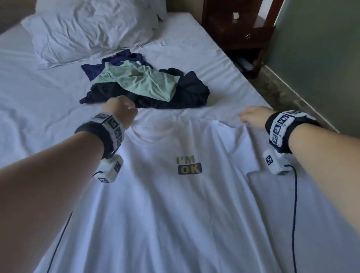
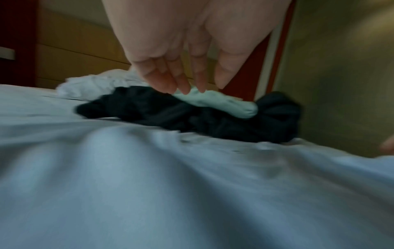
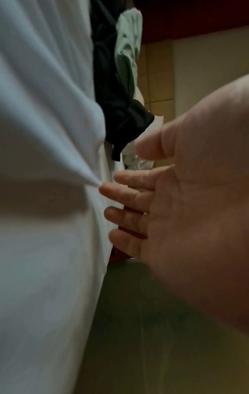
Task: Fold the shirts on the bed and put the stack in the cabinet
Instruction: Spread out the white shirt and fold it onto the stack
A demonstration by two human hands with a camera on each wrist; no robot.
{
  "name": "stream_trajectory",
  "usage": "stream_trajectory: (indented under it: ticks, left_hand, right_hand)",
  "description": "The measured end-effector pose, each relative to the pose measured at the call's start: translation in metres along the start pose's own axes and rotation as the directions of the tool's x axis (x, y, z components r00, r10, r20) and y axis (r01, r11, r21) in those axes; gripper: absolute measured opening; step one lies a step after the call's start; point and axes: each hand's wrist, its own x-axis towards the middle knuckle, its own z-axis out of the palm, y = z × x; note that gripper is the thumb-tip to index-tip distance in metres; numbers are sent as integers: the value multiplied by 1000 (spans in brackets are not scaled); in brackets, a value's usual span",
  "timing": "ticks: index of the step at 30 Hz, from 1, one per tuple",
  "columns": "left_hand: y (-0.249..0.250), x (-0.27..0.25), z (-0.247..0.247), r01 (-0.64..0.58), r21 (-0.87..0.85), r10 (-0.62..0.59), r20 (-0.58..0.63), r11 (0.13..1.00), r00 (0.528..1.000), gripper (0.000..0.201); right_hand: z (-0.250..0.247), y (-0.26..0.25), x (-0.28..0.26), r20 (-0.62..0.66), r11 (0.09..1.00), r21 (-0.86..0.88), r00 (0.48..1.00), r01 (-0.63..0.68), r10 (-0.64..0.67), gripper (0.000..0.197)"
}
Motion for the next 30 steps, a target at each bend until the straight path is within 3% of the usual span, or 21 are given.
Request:
stream_trajectory:
  ticks: [3,7,10,12,15,18,21,24,26,30]
  left_hand:
    - [59,-46,24,-155,-59,163,171,986,972,25]
    - [111,-95,81,-292,-11,273,391,956,879,37]
    - [131,-110,114,-290,3,258,449,957,856,49]
    - [139,-107,129,-264,6,227,491,964,841,61]
    - [145,-98,146,-181,43,126,563,983,817,77]
    - [151,-95,154,-214,104,111,599,971,793,65]
    - [157,-98,161,-404,232,194,604,885,773,52]
    - [155,-90,172,-326,197,149,599,925,787,64]
    - [155,-89,179,-246,259,47,595,934,803,82]
    - [163,-97,178,-203,363,-34,550,909,835,100]
  right_hand:
    - [10,32,-26,132,1000,-24,991,1,2,62]
    - [38,56,-34,-48,992,110,996,-68,73,79]
    - [44,50,-30,-35,974,207,995,-88,97,87]
    - [42,50,-22,6,978,204,999,-48,47,77]
    - [37,50,-11,-44,996,93,999,3,1,42]
    - [28,53,-8,-91,968,238,994,84,-64,20]
    - [11,57,-12,-111,927,352,989,127,-94,23]
    - [2,62,-8,-111,920,389,994,55,-12,24]
    - [-2,66,-9,-81,899,437,993,-37,80,22]
    - [-4,74,-15,-134,962,232,974,-148,182,20]
